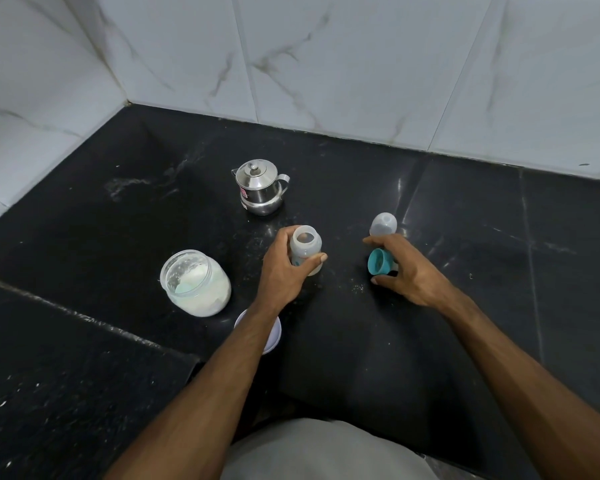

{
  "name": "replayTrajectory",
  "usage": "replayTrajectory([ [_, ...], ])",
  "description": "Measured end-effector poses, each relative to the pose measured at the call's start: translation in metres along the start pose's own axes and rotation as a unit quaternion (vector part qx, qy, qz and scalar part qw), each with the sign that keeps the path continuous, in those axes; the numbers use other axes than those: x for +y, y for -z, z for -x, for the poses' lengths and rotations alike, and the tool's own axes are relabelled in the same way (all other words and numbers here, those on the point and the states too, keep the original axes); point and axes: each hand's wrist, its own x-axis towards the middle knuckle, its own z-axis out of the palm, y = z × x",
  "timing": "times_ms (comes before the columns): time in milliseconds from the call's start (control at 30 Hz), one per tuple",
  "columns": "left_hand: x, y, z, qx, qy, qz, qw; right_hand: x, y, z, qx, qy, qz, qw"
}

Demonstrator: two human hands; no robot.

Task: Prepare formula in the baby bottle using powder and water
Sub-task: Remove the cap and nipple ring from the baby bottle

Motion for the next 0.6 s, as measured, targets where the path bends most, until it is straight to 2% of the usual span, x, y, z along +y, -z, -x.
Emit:
replayTrajectory([
  [367, 0.009, -0.001, -0.003, -0.007, -0.002, -0.001, 1.000, -0.016, 0.008, 0.008, 0.103, 0.028, -0.023, 0.994],
  [467, 0.005, 0.003, 0.005, 0.021, 0.005, -0.002, 1.000, -0.026, 0.003, 0.004, 0.070, 0.053, -0.017, 0.996],
  [600, 0.004, 0.002, 0.005, 0.015, 0.005, 0.003, 1.000, -0.030, -0.003, 0.002, 0.068, 0.066, -0.010, 0.995],
])
